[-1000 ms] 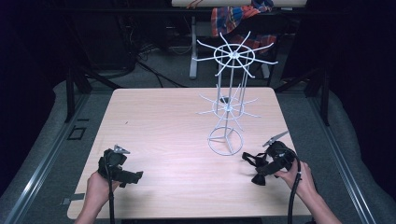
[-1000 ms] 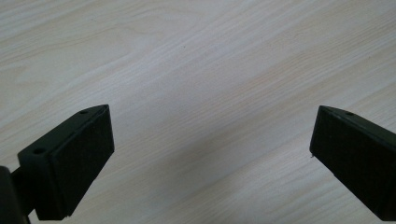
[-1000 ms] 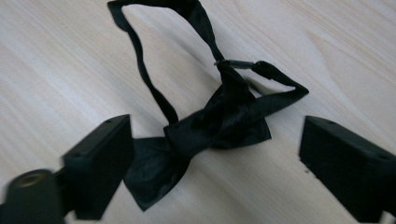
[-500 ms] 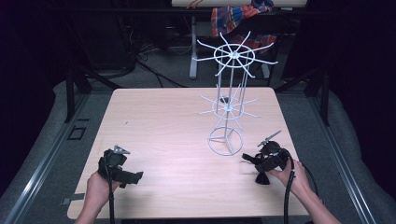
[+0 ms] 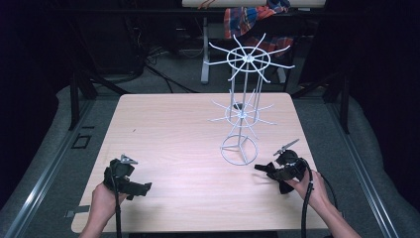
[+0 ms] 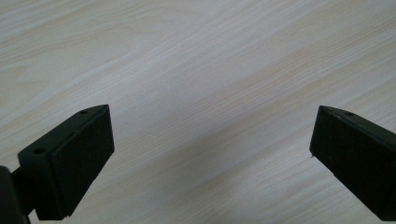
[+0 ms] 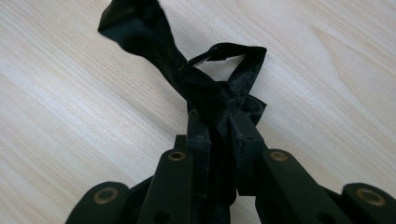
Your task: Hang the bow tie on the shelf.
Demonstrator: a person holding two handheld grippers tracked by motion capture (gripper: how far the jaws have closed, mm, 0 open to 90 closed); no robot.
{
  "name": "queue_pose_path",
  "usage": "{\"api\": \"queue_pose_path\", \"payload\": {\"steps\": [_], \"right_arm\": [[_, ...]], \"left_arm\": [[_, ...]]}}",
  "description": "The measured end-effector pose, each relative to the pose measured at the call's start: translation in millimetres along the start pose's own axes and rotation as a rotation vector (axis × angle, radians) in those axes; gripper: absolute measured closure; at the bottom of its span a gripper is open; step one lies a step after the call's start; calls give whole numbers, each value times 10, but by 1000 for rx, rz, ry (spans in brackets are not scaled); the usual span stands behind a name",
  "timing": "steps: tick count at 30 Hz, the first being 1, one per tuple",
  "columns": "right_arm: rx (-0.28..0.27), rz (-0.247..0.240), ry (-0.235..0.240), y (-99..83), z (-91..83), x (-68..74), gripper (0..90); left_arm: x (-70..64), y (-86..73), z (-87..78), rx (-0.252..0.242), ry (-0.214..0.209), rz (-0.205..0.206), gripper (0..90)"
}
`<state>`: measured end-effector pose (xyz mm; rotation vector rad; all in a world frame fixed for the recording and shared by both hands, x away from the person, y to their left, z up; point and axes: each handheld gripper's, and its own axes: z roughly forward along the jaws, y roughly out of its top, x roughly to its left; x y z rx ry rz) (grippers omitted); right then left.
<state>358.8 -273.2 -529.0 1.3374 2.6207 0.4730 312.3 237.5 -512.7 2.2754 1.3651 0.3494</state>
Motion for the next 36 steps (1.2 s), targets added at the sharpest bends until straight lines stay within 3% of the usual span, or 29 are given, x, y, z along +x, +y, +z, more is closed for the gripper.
{"api": "queue_pose_path", "payload": {"steps": [9, 11, 12, 18, 25, 31, 36], "right_arm": [[-34, -4, 21, -7, -37, 7, 835], [-28, -12, -1, -7, -69, 4, 842], [-52, 5, 17, -16, -55, 12, 845], [-75, 6, 23, -17, -120, -7, 855], [-104, 15, 12, -35, -199, -30, 856], [-164, 37, 18, -69, -317, -67, 856], [-172, 43, 9, -72, -355, -94, 856]], "left_arm": [[-3, 8, 12, 6, 0, 1, 0], [5, 9, 16, 9, -1, 5, 0], [8, 8, 18, 9, -1, 4, 0], [17, 12, 26, 11, -2, 3, 0], [11, 13, 19, 12, -1, 8, 0], [21, 6, 12, 9, 3, 5, 0], [24, 15, 28, 13, 3, 5, 0]]}}
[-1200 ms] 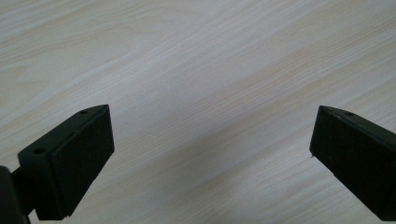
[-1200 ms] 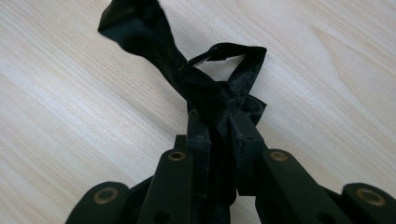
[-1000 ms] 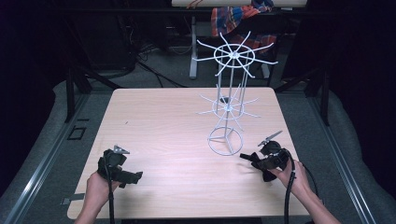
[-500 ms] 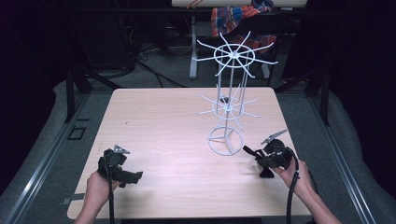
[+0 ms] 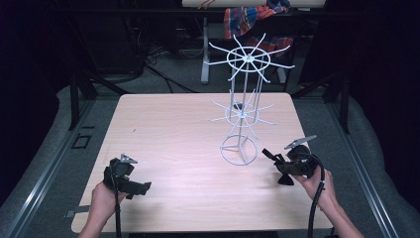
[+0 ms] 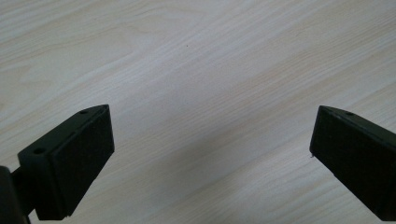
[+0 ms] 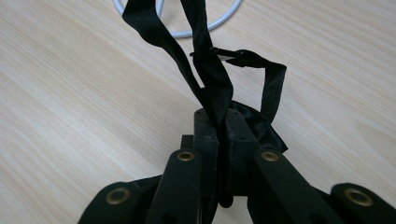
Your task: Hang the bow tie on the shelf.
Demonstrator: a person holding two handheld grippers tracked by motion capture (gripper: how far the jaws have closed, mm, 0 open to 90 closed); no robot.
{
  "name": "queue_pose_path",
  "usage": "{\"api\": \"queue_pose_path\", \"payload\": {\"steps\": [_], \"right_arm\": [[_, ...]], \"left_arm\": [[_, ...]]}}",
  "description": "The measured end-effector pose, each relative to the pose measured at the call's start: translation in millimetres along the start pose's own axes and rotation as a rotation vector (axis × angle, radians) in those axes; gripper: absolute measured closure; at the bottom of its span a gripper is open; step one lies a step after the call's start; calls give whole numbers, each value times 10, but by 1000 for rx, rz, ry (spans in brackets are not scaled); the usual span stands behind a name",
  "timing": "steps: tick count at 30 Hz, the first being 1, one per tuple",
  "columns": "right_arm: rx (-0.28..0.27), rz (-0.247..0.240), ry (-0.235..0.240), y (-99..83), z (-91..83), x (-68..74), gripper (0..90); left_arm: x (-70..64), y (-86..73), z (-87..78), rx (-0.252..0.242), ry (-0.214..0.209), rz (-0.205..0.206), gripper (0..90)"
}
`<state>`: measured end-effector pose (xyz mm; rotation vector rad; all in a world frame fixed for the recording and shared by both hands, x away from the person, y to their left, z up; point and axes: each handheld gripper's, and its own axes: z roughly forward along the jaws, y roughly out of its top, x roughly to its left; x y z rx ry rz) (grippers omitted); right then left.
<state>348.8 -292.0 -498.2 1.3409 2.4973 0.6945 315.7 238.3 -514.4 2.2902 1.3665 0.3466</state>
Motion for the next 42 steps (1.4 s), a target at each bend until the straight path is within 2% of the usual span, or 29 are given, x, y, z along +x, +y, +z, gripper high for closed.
{"api": "queue_pose_path", "payload": {"steps": [11, 14, 15, 23, 24, 27, 28, 29, 36, 42], "right_arm": [[-54, 26, -8, 16, -109, -52, 857], [-61, 33, -10, 13, -140, -62, 857], [-50, 21, -24, 13, -160, -73, 857], [-82, 49, -14, 31, -227, -106, 857], [-69, 35, -29, 40, -244, -113, 857], [-86, 49, -19, 58, -223, -103, 857], [-66, 29, -35, 76, -244, -111, 857], [-86, 44, -20, 82, -231, -100, 857], [-106, 41, -22, 139, -274, -82, 858], [-96, 29, -37, 194, -316, -92, 858]], "left_arm": [[2, -1, -2, 1, 0, 4, 0], [-6, -5, -14, 0, 1, 0, 0], [-7, -5, -15, 0, 1, 0, 0], [-7, 0, 0, -3, -5, 0, 0], [-5, 2, 2, -4, -7, 3, 0], [-3, 6, 13, -2, -7, 3, 0], [-7, 7, 13, -1, -6, 2, 0], [-11, 6, 8, -2, -7, 2, 0], [-8, -5, -12, -7, -7, -1, 0], [-17, 2, 4, -4, -9, 6, 0]]}}
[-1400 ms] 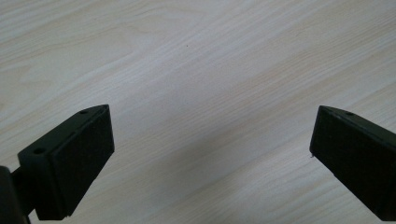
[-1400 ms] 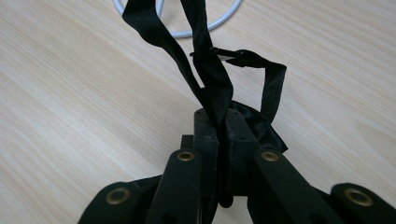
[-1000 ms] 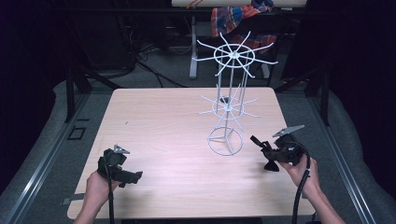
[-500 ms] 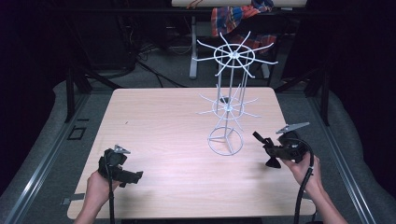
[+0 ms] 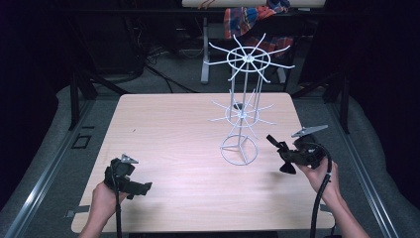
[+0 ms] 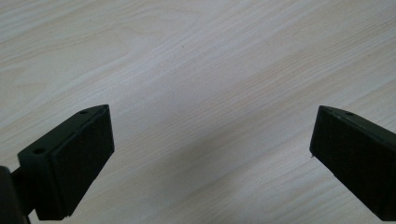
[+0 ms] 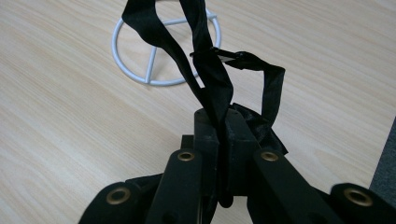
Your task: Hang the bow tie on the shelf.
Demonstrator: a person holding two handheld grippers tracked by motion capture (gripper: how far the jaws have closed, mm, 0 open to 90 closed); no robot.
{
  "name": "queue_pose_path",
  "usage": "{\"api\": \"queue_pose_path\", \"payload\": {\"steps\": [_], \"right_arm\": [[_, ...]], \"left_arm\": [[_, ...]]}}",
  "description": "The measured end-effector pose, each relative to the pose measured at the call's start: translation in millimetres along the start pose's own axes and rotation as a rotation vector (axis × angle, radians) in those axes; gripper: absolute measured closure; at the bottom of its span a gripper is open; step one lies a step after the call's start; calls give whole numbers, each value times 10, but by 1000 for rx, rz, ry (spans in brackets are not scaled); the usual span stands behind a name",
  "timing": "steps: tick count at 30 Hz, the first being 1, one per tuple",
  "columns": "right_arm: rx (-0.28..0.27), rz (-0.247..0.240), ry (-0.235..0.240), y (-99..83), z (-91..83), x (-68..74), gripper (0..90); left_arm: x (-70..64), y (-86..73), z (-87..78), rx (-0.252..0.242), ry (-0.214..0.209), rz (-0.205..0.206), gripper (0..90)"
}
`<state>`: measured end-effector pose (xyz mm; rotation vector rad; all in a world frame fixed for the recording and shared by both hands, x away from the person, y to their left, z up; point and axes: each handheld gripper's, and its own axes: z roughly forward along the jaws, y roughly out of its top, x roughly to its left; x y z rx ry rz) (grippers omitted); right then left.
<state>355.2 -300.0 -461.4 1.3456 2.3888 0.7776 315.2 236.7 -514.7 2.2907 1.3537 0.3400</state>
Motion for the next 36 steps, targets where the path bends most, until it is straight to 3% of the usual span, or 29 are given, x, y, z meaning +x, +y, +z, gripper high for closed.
{"api": "queue_pose_path", "payload": {"steps": [8, 19, 36], "right_arm": [[-34, 27, 7, 19, -27, -31, 858], [-51, 22, 8, 105, -39, -27, 859], [-94, 59, -8, 147, -179, -130, 859]], "left_arm": [[-4, 2, -4, 1, 1, 4, 0], [4, -5, -9, -3, -1, 0, 0], [1, 0, -3, 2, 0, 1, 0]]}}
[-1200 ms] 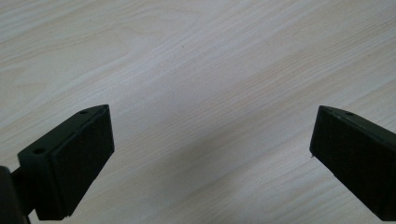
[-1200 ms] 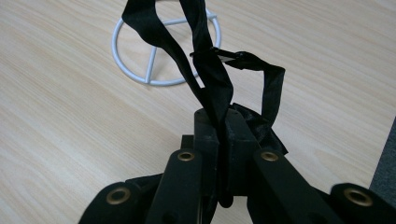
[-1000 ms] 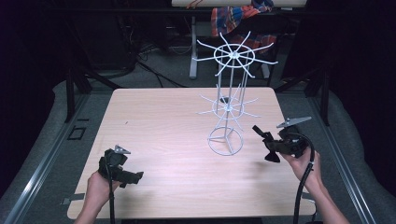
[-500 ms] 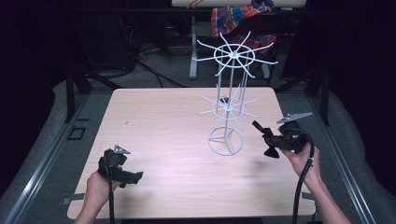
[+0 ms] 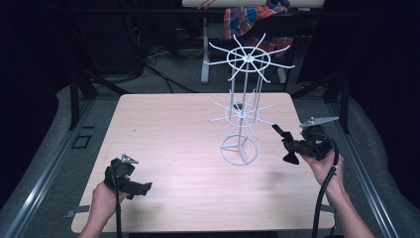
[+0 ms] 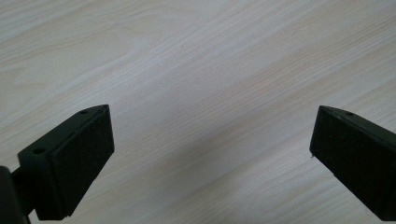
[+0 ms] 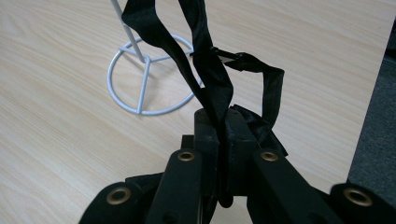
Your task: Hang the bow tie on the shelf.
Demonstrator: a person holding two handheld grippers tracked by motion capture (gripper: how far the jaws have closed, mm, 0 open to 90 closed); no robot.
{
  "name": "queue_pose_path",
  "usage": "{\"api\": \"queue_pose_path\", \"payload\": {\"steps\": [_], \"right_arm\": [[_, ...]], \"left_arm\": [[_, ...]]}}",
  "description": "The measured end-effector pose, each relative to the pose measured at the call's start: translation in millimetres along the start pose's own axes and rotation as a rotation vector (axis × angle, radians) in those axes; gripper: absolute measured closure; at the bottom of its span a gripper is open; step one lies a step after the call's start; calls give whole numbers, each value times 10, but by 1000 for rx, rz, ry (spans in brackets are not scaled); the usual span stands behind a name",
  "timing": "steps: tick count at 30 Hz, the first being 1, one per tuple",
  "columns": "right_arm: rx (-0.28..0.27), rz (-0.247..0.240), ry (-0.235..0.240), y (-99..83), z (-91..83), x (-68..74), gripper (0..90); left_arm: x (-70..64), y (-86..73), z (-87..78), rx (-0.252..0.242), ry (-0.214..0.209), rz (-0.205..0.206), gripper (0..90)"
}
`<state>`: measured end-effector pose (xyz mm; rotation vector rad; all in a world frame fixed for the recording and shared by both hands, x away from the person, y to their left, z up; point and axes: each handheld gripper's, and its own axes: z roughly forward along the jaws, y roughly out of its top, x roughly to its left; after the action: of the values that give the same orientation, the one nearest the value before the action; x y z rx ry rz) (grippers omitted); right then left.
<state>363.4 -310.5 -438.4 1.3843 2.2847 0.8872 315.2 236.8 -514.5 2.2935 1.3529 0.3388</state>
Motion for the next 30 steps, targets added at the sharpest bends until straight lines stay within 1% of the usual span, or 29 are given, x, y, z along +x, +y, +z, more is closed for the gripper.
{"api": "queue_pose_path", "payload": {"steps": [3, 6, 10, 18, 21, 30], "right_arm": [[-13, 1, 1, 24, -15, -3, 859], [-28, 8, 2, 68, -42, -4, 859], [-61, 24, 2, 116, -88, -17, 859], [-80, 40, 5, 134, -150, -53, 858], [-82, 37, 8, 135, -164, -61, 859], [-101, 31, 6, 156, -206, -17, 858]], "left_arm": [[4, 1, -3, 2, -2, 6, 0], [4, -1, -1, 1, -2, 2, 0], [5, -2, -1, 2, -3, 3, 0], [-1, 1, 4, 6, -3, 1, 0], [0, 2, 4, 8, -4, 2, 0], [-1, 1, 4, 6, -3, 1, 0]]}}
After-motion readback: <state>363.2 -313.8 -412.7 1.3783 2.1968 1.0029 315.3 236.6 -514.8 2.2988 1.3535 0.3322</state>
